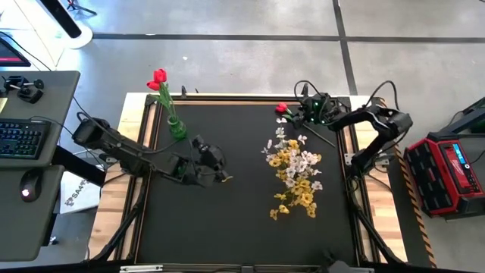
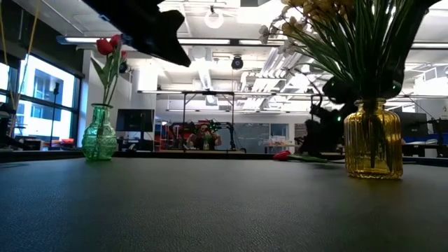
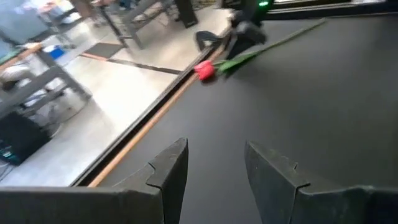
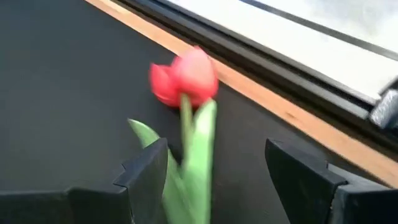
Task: Sort flowers into vase by color
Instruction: Put the red flower into the green vase
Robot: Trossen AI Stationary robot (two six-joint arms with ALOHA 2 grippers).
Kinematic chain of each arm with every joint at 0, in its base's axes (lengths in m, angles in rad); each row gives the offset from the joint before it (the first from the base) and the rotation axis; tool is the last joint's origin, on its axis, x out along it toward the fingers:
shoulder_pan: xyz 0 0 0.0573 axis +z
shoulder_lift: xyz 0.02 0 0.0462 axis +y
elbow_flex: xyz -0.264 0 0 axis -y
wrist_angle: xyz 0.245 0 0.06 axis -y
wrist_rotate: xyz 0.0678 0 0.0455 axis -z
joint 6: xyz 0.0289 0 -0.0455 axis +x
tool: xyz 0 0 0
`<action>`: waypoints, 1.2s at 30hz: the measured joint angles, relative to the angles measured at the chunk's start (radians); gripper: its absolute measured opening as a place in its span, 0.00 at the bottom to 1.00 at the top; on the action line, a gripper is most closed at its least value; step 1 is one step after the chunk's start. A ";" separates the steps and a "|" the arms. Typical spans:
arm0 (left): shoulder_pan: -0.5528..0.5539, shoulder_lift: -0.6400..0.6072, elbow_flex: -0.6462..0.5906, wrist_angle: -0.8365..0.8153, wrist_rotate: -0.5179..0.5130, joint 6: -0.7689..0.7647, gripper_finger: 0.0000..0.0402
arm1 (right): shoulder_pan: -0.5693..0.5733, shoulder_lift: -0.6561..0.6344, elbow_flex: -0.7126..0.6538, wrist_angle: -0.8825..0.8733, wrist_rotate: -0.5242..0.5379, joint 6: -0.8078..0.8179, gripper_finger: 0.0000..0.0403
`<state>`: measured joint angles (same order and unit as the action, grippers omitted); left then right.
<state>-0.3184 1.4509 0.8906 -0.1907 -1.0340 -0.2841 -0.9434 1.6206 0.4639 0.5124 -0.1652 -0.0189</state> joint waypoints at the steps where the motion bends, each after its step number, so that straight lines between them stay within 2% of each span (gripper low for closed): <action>1: 0.009 0.000 0.000 0.013 0.024 0.020 0.36 | 0.004 0.007 0.006 -0.008 0.023 -0.003 0.63; 4: 0.025 -0.003 0.000 0.041 0.069 0.062 0.36 | 0.009 0.010 0.034 -0.011 0.034 -0.014 0.60; 9: 0.032 -0.007 0.000 0.057 0.080 0.070 0.36 | 0.008 0.017 0.056 -0.087 0.033 -0.065 0.53; 17: 0.030 -0.007 0.000 0.062 0.108 0.077 0.36 | -0.028 0.024 0.142 -0.326 0.034 -0.155 0.42; 28: 0.030 -0.006 0.000 0.047 0.105 0.081 0.36 | -0.037 0.048 0.198 -0.418 0.025 -0.183 0.26; 31: 0.022 -0.010 0.000 0.032 0.070 0.109 0.36 | -0.035 0.050 0.197 -0.395 0.043 -0.145 0.19; 34: -0.007 -0.032 0.000 -0.059 -0.051 0.065 0.36 | -0.030 0.049 0.195 -0.368 0.057 -0.116 0.07; 36: -0.032 -0.055 0.000 -0.164 -0.123 -0.008 0.36 | -0.030 0.037 0.195 -0.353 0.056 -0.111 0.02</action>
<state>-0.3502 1.3961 0.8909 -0.3552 -1.1565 -0.2918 -0.9733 1.6578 0.6586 0.1598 -0.1089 -0.1301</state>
